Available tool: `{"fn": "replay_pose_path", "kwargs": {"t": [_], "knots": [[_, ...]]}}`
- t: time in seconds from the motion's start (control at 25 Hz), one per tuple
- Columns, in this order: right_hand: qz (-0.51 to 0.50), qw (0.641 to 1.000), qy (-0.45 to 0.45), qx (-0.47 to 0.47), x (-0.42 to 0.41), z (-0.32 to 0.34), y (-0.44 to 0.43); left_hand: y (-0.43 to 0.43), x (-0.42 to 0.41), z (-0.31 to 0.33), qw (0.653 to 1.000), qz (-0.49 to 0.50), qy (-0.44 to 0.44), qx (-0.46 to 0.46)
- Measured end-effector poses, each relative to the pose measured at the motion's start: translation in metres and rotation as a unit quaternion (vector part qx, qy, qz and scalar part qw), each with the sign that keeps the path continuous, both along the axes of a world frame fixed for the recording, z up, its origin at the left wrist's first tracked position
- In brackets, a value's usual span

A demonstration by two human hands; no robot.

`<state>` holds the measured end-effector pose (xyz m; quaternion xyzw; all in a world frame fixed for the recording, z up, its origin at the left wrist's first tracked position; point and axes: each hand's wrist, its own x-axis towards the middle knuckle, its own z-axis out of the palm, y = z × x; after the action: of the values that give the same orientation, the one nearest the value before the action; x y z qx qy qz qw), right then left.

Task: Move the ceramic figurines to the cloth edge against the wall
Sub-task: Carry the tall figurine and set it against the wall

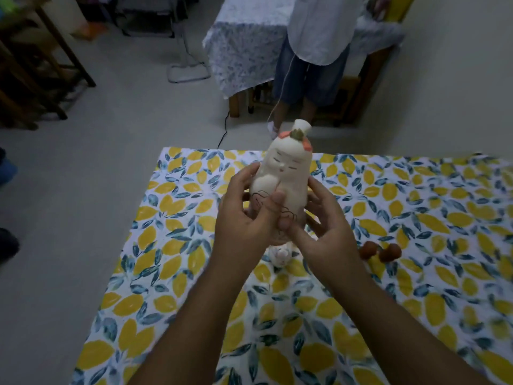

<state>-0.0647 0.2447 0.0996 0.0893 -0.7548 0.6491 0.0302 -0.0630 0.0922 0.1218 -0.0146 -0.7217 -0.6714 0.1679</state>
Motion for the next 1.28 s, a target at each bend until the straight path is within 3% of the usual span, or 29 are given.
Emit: {"fn": "replay_pose_path", "kwargs": {"t": [0.2,0.4,0.56,0.72,0.92,1.28], "knots": [[-0.073,0.997,0.001,0.014,-0.019,0.001,0.14,0.146,-0.043,0.002,0.994,-0.106,-0.006,-0.003],[-0.162,0.986,-0.028,0.001,-0.051,-0.026,0.313,0.324,-0.098,-0.033,0.985,-0.147,-0.066,-0.057],[-0.293,0.955,-0.043,-0.011,-0.091,-0.066,0.431,0.463,-0.163,-0.064,0.964,-0.236,-0.085,-0.093],[-0.397,0.916,-0.052,-0.037,-0.145,-0.093,0.518,0.577,-0.228,-0.099,0.937,-0.307,-0.155,-0.056],[-0.468,0.881,-0.045,-0.051,-0.2,-0.116,0.58,0.657,-0.29,-0.121,0.927,-0.343,-0.137,-0.057],[-0.518,0.854,-0.016,-0.036,-0.22,-0.15,0.592,0.68,-0.31,-0.145,0.928,-0.357,-0.088,-0.06]]}}
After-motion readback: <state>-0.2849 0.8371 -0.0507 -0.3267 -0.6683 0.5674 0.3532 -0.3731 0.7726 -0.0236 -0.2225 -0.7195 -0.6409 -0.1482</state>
